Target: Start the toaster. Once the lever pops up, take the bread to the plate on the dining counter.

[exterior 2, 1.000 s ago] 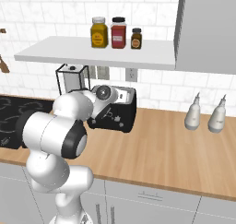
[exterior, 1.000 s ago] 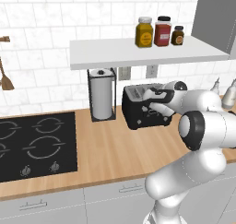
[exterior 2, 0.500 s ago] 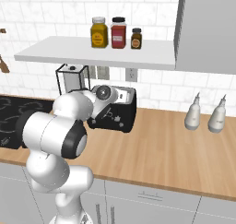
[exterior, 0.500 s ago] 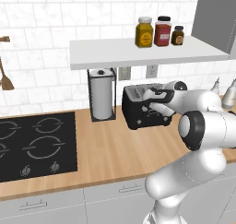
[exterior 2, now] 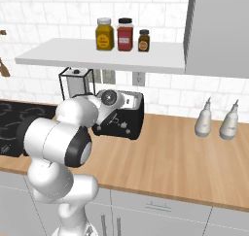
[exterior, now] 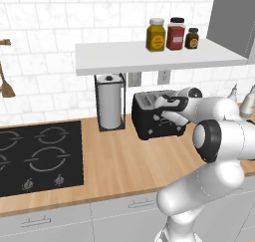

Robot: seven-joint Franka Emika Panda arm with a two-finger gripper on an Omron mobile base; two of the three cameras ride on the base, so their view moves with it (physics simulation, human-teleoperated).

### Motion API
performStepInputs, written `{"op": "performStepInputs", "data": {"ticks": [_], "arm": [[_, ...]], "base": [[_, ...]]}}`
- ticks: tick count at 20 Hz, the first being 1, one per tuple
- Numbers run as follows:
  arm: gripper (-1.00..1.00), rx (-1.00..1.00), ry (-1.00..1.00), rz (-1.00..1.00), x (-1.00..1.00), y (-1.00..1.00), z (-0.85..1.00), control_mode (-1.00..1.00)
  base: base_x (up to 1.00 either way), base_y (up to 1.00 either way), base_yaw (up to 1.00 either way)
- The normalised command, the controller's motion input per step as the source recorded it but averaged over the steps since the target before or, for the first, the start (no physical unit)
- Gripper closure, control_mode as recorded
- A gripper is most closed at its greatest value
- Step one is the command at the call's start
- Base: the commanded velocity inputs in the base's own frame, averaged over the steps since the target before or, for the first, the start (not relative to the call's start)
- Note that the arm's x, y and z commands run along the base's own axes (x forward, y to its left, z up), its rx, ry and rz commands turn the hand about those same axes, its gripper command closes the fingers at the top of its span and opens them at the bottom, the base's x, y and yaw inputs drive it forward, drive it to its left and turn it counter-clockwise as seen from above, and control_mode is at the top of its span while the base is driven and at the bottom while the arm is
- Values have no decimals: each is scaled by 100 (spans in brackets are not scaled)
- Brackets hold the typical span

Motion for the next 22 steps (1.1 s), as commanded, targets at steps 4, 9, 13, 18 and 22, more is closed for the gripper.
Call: {"op": "performStepInputs", "data": {"ticks": [4, 9, 13, 18, 22], "arm": [[-100, 0, 0, 0, 0, 0, 0, -100], [-100, 0, 0, 0, 0, 0, 0, -100], [-100, 0, 0, 0, 0, 0, 0, -100], [-100, 0, 0, 0, 0, 0, 0, -100], [-100, 0, 0, 0, 0, 0, 0, -100]], "base": [[0, 0, 0], [0, 0, 0], [0, 0, 0], [0, 0, 0], [0, 0, 0]]}}
